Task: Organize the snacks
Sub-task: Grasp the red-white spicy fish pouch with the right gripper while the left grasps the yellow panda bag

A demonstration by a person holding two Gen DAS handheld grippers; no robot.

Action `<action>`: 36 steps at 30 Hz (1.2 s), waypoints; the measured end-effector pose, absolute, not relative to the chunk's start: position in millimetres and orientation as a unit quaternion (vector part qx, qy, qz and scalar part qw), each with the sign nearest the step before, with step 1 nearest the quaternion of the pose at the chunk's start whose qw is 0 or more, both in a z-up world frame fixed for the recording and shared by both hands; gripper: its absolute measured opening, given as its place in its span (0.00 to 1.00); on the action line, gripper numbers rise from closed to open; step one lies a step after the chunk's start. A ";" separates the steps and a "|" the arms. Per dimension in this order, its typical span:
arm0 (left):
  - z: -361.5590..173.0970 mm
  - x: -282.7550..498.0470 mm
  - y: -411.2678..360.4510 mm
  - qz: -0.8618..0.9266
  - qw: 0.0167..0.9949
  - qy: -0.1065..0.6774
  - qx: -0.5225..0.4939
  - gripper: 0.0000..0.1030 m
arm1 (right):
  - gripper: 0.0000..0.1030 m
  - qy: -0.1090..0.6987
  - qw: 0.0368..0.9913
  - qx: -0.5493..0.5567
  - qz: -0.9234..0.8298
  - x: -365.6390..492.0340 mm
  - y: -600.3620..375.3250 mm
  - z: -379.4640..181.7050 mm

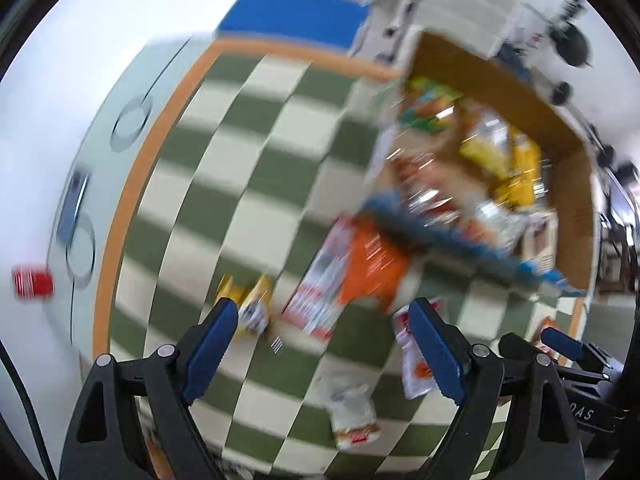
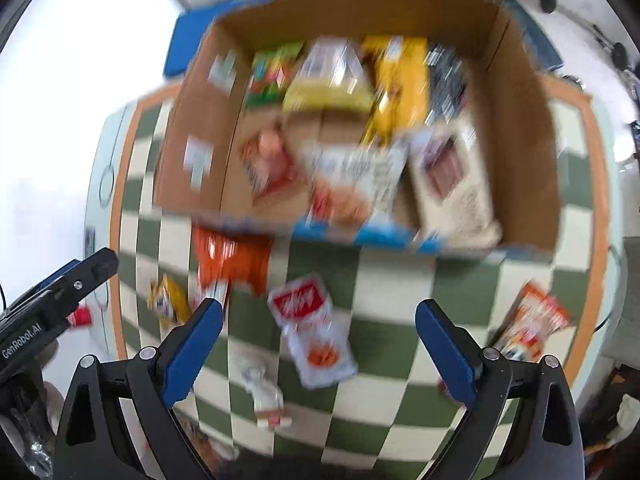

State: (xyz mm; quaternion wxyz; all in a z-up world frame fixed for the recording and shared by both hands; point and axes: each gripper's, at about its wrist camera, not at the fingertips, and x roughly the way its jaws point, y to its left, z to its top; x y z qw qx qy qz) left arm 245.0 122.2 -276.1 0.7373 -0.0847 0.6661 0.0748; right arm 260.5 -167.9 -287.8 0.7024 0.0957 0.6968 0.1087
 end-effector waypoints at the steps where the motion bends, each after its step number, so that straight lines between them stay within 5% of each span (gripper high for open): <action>1: -287.4 237.8 132.5 0.080 0.725 0.677 -0.097 0.85 | 0.96 0.704 0.696 0.092 0.111 253.9 -162.6 -295.6; 11: -369.5 212.6 192.4 0.119 0.657 0.724 -0.173 0.85 | 0.96 0.764 0.636 0.049 0.093 224.4 -115.4 -383.4; 26: -439.8 241.6 183.8 0.119 0.633 0.758 -0.107 0.84 | 0.97 0.791 0.610 -0.019 0.051 225.8 -93.9 -444.7; 29: -434.9 236.6 174.8 0.108 0.643 0.751 -0.109 0.68 | 0.95 0.784 0.617 -0.034 0.048 223.8 -90.2 -447.1; 31: -430.0 233.5 162.3 0.106 0.645 0.751 -0.093 0.56 | 0.91 0.776 0.628 -0.040 0.043 221.6 -88.1 -446.1; 36: -428.3 220.7 134.5 0.100 0.645 0.754 -0.073 0.55 | 0.60 0.752 0.655 -0.058 0.044 208.8 -76.1 -435.2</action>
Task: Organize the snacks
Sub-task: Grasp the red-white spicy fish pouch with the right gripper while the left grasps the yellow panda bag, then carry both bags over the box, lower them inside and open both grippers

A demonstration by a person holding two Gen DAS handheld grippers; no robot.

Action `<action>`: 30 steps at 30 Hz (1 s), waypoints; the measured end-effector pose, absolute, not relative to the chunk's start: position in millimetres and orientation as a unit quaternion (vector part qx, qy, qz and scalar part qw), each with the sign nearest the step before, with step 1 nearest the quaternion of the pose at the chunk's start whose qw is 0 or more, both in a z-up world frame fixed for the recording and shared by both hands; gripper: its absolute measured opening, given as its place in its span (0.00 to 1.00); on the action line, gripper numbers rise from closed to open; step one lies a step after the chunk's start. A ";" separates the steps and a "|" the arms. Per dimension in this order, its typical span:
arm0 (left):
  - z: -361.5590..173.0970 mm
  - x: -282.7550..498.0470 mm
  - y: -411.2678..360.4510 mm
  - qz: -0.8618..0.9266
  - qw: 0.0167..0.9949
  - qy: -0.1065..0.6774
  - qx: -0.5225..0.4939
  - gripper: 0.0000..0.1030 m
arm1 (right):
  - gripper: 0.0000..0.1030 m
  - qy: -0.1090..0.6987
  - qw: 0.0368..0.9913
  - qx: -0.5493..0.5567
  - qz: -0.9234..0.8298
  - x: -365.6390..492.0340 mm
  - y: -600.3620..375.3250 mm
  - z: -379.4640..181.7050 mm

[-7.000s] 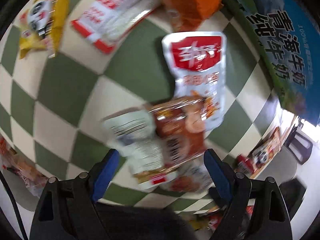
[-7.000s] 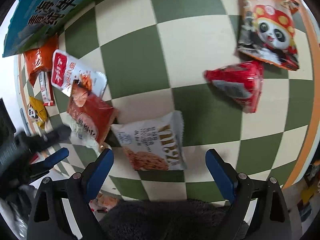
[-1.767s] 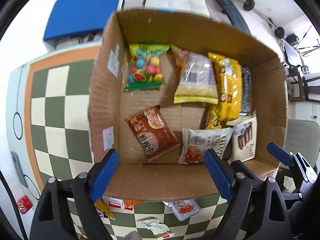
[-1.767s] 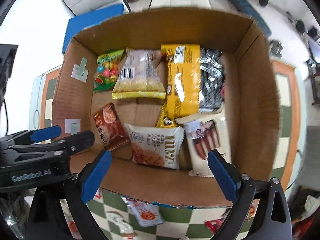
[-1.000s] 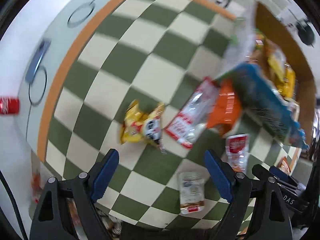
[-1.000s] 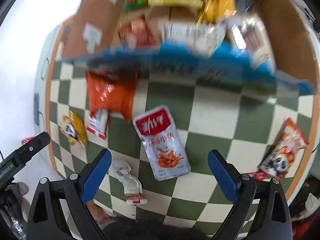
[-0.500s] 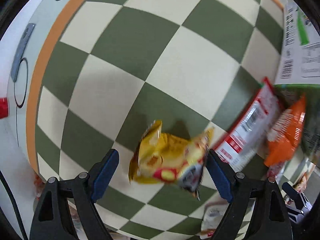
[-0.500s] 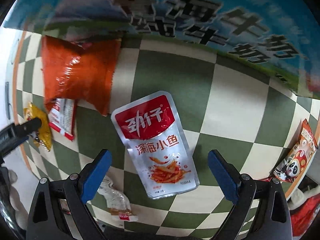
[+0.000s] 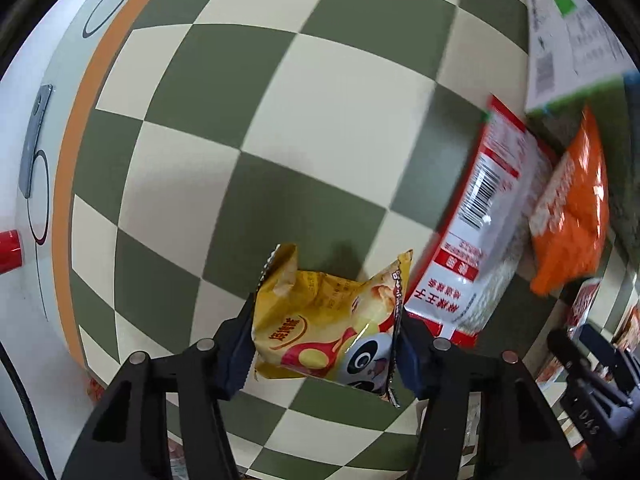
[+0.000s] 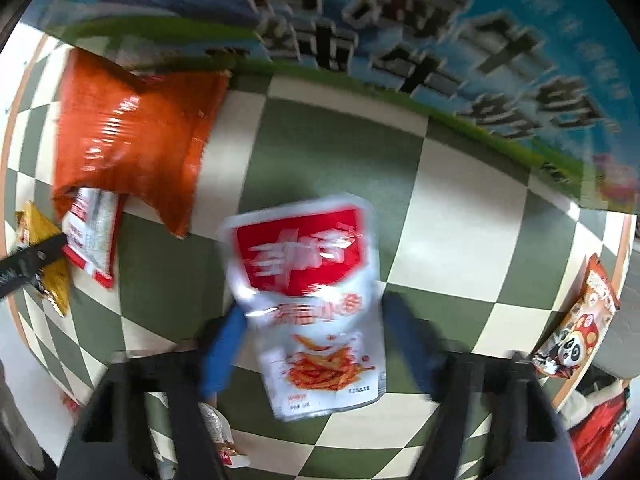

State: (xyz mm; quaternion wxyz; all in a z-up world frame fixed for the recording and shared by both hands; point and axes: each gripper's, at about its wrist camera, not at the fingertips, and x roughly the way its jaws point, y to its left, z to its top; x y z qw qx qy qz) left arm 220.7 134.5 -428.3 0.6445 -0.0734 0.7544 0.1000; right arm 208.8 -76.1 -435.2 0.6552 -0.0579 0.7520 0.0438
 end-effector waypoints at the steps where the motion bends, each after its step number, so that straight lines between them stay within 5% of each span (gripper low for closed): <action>1: -428.3 218.0 129.5 0.098 0.643 0.756 -0.073 0.55 | 0.59 0.751 0.656 -0.048 0.047 206.3 -76.5 -434.3; 11: -404.4 202.3 95.2 0.087 0.650 0.751 -0.075 0.55 | 0.44 0.746 0.663 0.017 0.057 198.2 -92.6 -420.8; 30: -288.0 177.8 -2.0 0.001 0.708 0.703 -0.061 0.55 | 0.43 0.708 0.688 0.115 0.108 192.2 -186.4 -320.5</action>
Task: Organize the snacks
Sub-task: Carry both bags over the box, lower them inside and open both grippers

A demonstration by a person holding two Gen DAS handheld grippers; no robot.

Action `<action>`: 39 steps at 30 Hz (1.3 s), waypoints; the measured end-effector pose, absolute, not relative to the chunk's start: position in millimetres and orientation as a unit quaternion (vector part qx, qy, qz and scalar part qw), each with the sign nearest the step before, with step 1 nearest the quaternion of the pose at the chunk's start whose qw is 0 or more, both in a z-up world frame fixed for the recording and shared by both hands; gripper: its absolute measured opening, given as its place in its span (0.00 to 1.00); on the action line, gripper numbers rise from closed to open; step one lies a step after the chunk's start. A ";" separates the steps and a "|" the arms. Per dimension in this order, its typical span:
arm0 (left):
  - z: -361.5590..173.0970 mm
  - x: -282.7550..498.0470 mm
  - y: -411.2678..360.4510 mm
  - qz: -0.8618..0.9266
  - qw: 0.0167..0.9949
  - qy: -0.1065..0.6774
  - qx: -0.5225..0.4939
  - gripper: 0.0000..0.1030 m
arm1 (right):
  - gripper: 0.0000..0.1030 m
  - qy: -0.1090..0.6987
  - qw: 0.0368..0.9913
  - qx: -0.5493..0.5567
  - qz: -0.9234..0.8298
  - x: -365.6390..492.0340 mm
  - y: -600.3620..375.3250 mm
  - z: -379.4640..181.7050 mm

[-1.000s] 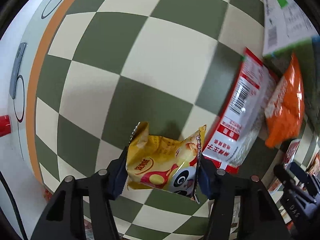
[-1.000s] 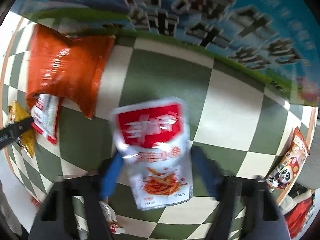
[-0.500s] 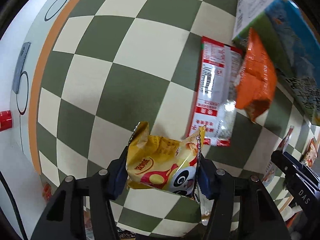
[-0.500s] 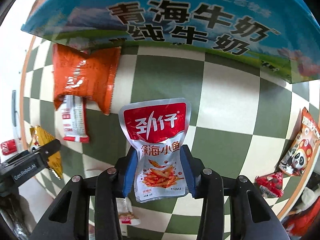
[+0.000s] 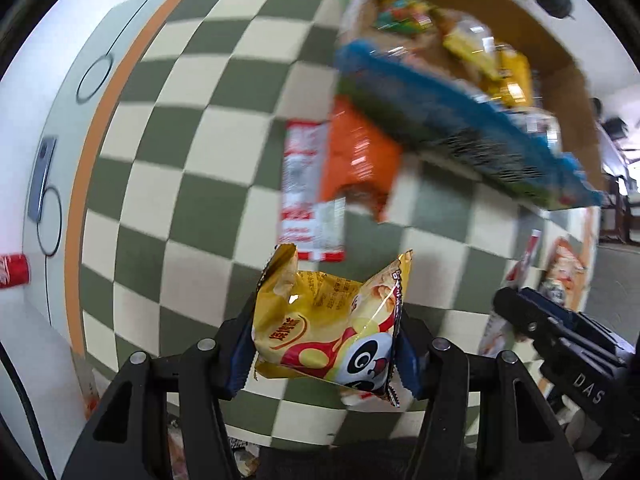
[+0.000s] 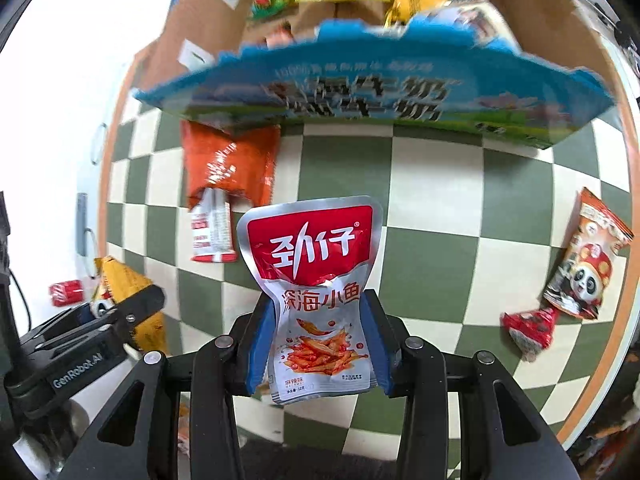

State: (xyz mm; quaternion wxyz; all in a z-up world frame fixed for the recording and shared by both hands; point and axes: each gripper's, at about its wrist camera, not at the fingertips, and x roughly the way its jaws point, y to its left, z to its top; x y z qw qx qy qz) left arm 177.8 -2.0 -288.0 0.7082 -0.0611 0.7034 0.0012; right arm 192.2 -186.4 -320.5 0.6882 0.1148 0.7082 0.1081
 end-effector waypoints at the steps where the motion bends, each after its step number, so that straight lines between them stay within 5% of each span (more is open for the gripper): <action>1: -282.1 188.9 11.4 -0.009 0.712 0.699 -0.059 0.55 | 0.43 0.703 0.693 0.120 0.110 189.9 -190.2 -305.1; 18: -212.0 342.0 -30.5 -0.093 0.754 0.650 -0.017 0.55 | 0.43 0.595 0.780 0.178 0.081 258.9 -256.7 -177.2; 39: -319.0 467.7 -54.0 -0.080 0.678 0.730 0.027 0.56 | 0.45 0.643 0.756 0.125 -0.023 421.9 -294.4 -268.3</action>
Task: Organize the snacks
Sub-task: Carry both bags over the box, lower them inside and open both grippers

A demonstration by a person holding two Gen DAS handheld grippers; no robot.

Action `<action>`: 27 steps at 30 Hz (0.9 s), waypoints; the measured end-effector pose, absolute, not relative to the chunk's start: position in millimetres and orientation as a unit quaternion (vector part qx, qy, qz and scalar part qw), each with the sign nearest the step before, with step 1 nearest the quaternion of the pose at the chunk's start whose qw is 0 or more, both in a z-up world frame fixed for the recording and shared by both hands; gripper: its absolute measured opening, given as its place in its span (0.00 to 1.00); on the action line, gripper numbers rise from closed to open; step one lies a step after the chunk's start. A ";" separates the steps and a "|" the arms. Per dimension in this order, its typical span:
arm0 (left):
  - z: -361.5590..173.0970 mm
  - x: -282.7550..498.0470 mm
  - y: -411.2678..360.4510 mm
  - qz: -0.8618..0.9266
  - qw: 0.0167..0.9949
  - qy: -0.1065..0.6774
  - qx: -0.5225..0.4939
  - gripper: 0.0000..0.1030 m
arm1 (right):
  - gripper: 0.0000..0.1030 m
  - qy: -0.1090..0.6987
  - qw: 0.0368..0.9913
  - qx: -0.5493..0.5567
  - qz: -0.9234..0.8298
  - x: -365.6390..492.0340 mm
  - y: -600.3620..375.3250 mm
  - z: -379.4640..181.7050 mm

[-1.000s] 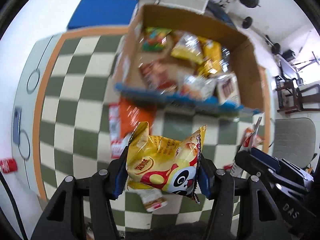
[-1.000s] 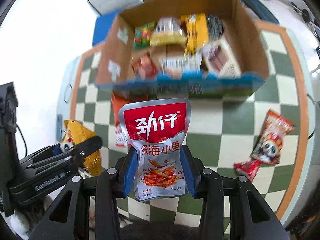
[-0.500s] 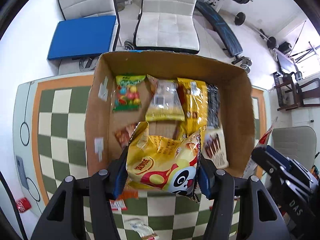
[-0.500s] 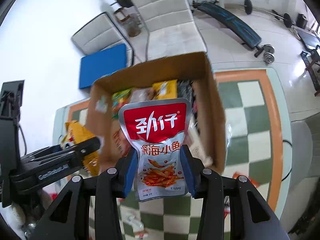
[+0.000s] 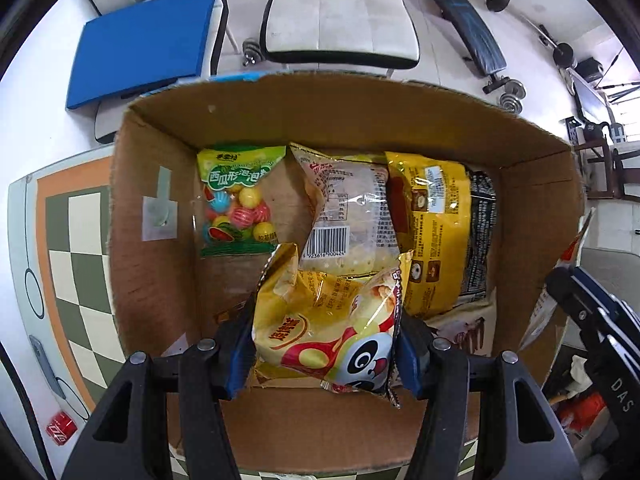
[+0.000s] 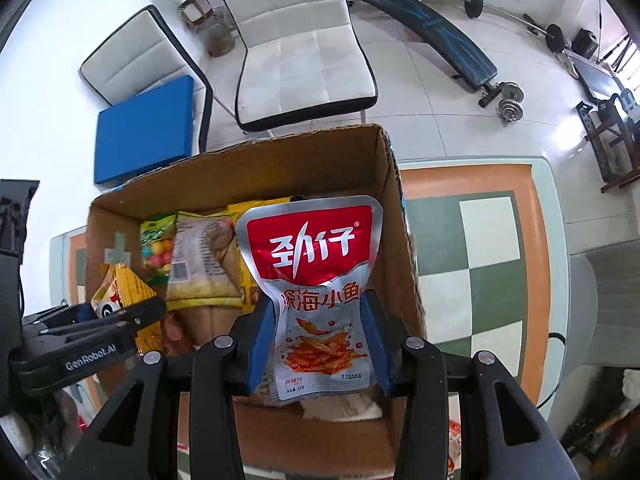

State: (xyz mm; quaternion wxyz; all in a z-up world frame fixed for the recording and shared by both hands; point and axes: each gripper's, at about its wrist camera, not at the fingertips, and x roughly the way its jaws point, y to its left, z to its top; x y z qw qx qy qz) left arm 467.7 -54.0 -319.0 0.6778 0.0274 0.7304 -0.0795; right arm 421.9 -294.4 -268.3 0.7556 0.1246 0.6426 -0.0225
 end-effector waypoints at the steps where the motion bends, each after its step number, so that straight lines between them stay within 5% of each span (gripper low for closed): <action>1: -320.2 468.5 -53.8 -0.077 0.677 0.731 0.025 0.57 | 0.45 0.644 0.755 0.122 -0.025 424.2 -294.9 -270.6; 7: -326.4 473.5 -50.8 -0.074 0.669 0.740 0.007 0.62 | 0.53 0.652 0.749 0.117 -0.034 432.0 -299.2 -280.9; 9: -326.9 477.8 -49.2 -0.068 0.669 0.740 0.009 0.84 | 0.65 0.657 0.743 0.121 -0.040 434.1 -301.4 -283.6; 14: -319.9 479.1 -46.5 -0.066 0.676 0.734 0.003 0.86 | 0.89 0.659 0.742 0.114 -0.040 435.3 -299.8 -282.9; 27: -276.1 461.7 -39.1 -0.072 0.716 0.695 -0.006 0.87 | 0.90 0.661 0.741 0.113 -0.022 420.3 -290.7 -273.2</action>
